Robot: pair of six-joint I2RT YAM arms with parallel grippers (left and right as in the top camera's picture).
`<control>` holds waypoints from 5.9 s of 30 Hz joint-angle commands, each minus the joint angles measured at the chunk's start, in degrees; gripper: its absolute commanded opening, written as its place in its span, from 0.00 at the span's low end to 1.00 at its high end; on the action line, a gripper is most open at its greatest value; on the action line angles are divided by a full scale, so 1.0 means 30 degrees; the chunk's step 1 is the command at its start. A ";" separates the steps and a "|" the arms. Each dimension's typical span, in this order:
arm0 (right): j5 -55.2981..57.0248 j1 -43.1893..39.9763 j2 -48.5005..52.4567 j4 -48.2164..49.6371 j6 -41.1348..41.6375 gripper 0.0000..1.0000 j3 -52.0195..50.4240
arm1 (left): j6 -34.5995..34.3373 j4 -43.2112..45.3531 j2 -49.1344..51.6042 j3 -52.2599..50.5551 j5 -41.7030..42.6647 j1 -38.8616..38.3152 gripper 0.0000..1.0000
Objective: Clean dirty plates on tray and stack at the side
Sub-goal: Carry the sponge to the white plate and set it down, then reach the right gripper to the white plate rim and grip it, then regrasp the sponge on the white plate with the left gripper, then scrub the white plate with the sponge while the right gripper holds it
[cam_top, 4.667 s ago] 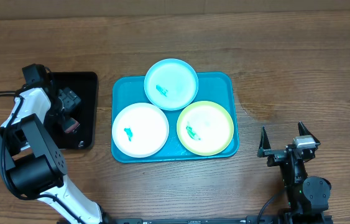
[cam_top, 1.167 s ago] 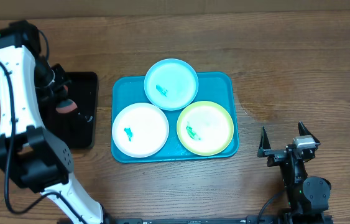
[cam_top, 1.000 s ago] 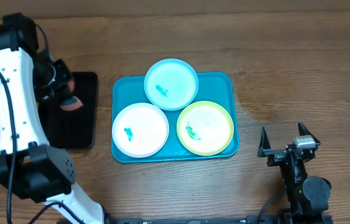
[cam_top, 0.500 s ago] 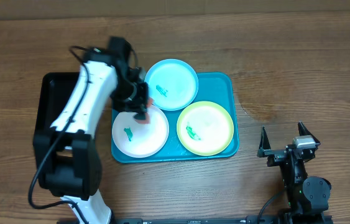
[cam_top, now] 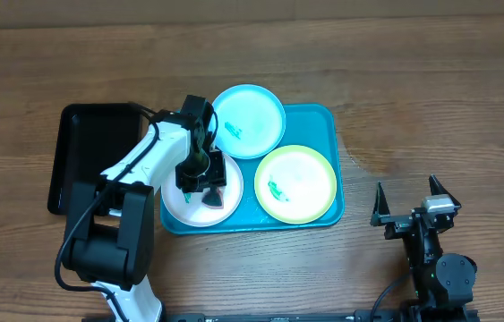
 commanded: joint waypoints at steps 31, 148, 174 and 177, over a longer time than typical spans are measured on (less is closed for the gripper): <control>-0.9428 0.0109 -0.0153 1.1897 0.6105 1.00 -0.0058 | 0.0947 -0.7927 -0.0321 1.1999 -0.2470 0.1610 1.00; -0.3016 1.2786 4.0625 -1.3799 1.1591 0.10 2.9026 | 0.3577 -0.0612 -0.0270 0.0270 0.3614 0.1574 0.34; -0.3009 1.2786 4.0625 -1.3792 1.1584 0.10 2.9026 | 0.2922 0.0277 -0.0233 -0.0707 0.2900 0.1202 0.34; -0.3016 1.2786 4.0625 -1.3799 1.1584 0.10 2.9026 | 0.2914 0.0452 -0.0219 -0.0882 0.2907 0.1027 0.35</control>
